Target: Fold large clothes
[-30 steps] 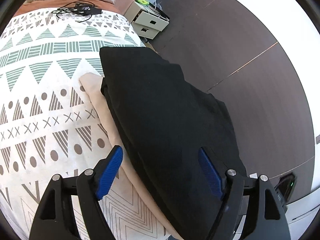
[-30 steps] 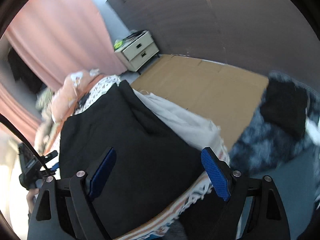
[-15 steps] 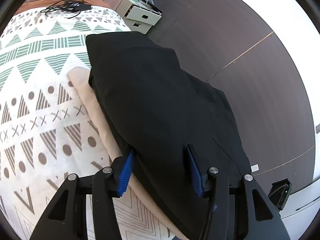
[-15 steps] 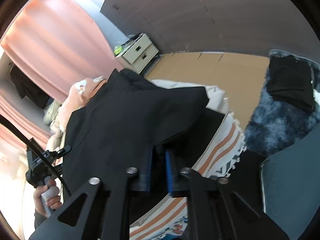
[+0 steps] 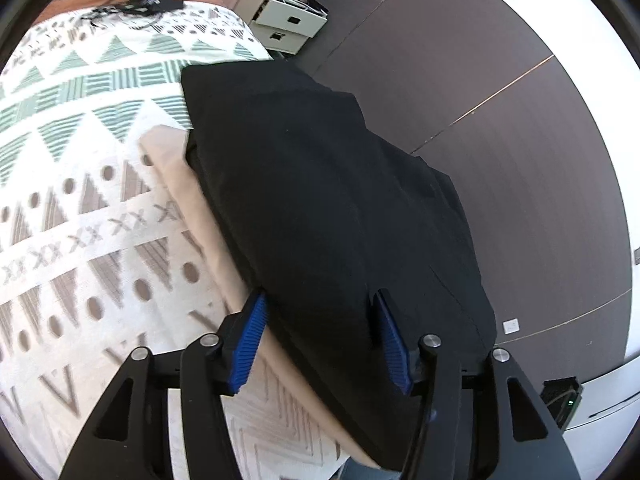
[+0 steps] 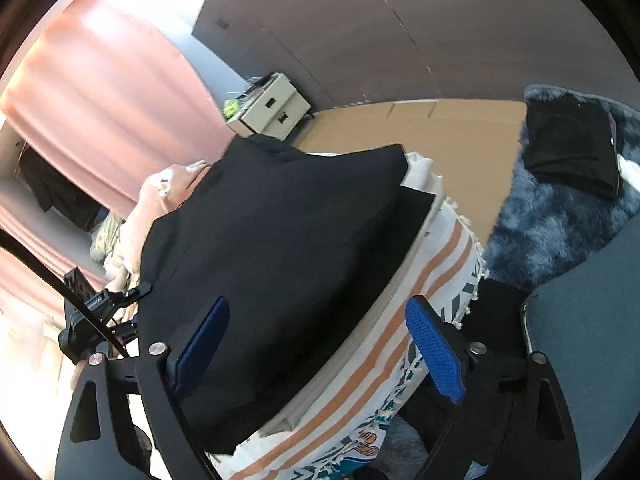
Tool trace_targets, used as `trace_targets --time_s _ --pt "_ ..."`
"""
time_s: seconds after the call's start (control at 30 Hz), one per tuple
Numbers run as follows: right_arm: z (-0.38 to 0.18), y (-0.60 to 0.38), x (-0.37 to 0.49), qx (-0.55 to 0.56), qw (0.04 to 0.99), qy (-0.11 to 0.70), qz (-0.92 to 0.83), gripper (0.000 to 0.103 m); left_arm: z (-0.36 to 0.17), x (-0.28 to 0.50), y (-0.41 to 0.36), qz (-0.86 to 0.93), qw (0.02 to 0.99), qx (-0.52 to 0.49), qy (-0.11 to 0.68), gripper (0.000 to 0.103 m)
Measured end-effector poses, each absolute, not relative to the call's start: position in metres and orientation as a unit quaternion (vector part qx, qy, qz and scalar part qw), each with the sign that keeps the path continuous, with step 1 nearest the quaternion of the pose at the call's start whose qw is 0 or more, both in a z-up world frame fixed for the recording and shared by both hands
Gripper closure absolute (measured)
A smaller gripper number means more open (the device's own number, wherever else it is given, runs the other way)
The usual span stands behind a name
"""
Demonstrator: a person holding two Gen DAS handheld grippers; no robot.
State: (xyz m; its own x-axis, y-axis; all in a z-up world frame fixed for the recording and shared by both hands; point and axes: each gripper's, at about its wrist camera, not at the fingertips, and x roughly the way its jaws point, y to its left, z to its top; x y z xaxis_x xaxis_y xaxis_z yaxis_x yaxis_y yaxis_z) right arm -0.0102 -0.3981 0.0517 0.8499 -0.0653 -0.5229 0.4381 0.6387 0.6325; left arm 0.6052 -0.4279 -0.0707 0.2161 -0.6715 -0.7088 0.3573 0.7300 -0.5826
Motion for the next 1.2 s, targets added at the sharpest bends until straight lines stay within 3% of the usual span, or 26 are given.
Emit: trace_targets --time_s 0.1,0.33,0.47,1.2 --pt "0.054 -0.39 -0.012 0.398 0.875 0.235 -0.142 0.014 -0.057 0.592 -0.413 -0.339 0.773 -0.149 0.515 0.025" --pt "0.067 -0.359 -0.031 0.378 0.885 0.228 -0.149 0.014 -0.015 0.554 -0.363 -0.331 0.796 -0.129 0.489 0.019" --pt "0.075 -0.338 -0.043 0.366 0.891 0.22 -0.153 0.014 0.012 0.532 -0.328 -0.327 0.812 -0.125 0.467 0.005" --pt "0.112 -0.219 -0.098 0.272 0.928 0.203 -0.151 0.014 0.1 0.366 -0.153 -0.267 0.908 -0.053 0.319 0.004"
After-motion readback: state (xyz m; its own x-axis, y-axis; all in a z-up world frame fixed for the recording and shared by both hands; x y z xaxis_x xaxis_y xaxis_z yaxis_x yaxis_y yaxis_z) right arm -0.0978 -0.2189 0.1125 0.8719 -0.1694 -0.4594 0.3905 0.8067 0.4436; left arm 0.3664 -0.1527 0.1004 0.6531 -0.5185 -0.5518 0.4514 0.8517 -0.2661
